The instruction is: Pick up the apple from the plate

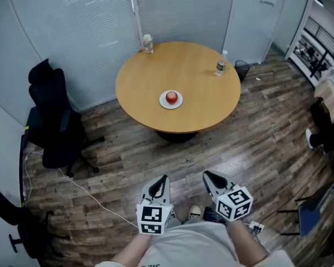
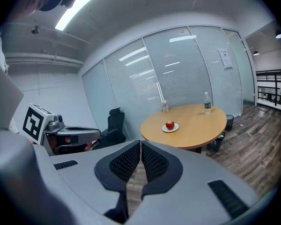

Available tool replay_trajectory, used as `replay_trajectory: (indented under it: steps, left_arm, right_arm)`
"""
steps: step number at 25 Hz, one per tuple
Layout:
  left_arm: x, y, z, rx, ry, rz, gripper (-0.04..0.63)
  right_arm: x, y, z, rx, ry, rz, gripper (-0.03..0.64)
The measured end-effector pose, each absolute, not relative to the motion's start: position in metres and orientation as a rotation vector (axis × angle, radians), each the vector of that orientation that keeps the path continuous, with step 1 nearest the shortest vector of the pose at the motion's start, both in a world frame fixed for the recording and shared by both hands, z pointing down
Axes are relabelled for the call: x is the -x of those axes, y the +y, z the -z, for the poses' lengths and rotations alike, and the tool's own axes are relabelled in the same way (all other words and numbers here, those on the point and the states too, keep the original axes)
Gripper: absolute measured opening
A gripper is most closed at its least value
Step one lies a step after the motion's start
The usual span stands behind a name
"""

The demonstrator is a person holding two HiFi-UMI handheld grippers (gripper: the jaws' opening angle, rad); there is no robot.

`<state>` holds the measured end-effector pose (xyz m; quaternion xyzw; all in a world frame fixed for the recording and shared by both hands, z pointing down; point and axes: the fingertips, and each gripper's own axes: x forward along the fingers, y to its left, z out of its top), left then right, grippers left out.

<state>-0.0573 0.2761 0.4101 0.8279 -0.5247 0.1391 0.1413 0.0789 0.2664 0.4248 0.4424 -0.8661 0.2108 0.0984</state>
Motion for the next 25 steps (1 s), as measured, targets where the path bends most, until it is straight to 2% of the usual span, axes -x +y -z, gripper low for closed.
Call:
replay_trajectory:
  steps: [15, 25]
  left_arm:
    - [0.095, 0.257, -0.413, -2.423, -1.462, -0.374, 0.003]
    - [0.089, 0.158, -0.425, -2.389, -1.487, -0.402, 0.003]
  right_arm:
    - [-0.043, 0.247, -0.43, -1.365, -2.517, -0.613, 0.034]
    - [-0.046, 0.143, -0.451, -1.3, -2.532, -0.639, 0.034]
